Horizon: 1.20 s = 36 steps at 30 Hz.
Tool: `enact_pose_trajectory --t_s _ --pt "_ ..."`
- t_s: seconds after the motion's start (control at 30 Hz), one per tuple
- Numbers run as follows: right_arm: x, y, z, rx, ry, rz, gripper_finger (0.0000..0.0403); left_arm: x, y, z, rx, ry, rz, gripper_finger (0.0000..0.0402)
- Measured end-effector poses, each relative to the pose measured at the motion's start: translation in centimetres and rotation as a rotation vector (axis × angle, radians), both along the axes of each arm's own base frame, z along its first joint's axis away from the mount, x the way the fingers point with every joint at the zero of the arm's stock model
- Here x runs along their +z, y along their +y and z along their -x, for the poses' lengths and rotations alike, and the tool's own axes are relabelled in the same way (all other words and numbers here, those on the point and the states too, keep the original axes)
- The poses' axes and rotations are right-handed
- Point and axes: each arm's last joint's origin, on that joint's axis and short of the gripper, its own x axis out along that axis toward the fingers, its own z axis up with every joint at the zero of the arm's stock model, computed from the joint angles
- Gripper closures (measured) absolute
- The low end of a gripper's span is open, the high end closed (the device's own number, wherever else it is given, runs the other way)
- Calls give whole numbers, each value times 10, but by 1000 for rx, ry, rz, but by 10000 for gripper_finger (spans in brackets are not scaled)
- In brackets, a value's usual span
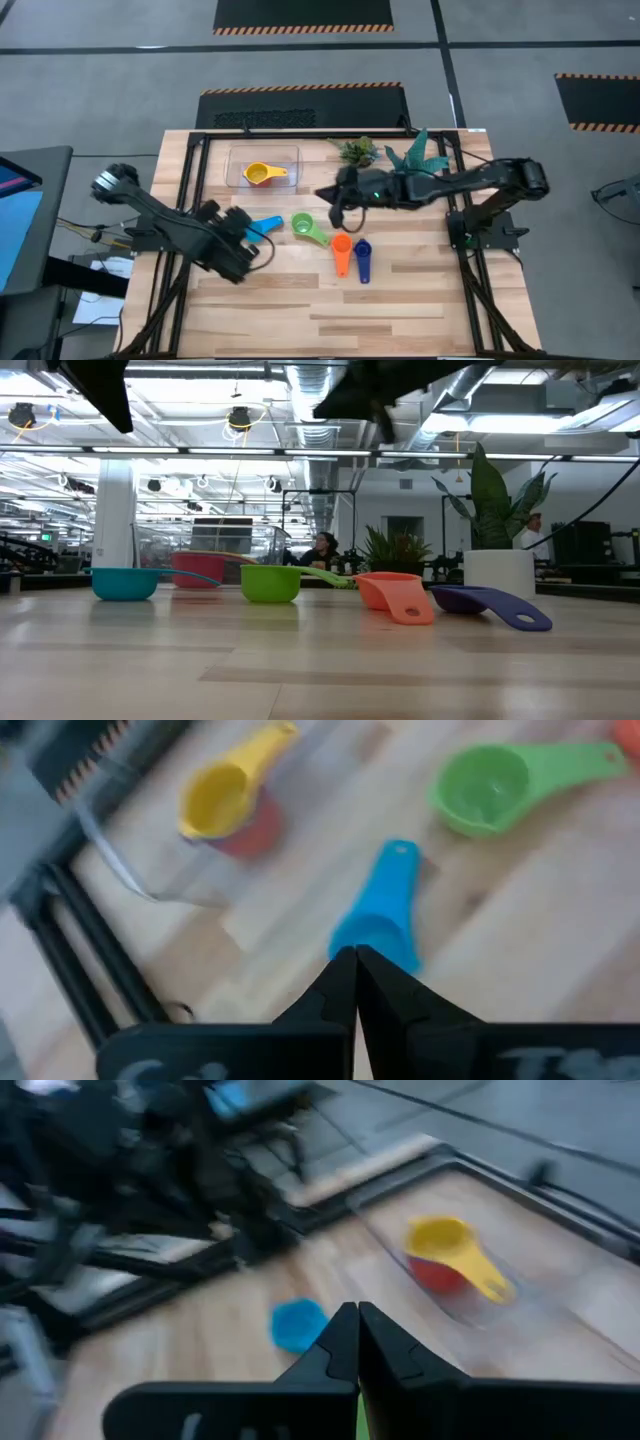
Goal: Nest measuring cups in basket
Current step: Stack the green measuring cup on top of the yellow measuring cup in the transparent bin
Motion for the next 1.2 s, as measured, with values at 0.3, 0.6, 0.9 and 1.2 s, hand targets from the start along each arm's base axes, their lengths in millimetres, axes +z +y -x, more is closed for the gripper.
enact_pose_trajectory --t_s 0.3,0.6,0.9,1.2 --pt "-6 -29 -58 130 43 -27 381 -26 39 63 -65 -247 -17 401" --pt "-14 -45 -78 153 410 2 379 -51 55 74 -288 -586 10 402" --pt "-25 -33 -83 146 479 -63 379 -42 73 72 -356 -655 -104 402" --pt "-67 -29 -95 141 566 -213 326 -43 83 68 -387 -617 -68 401"
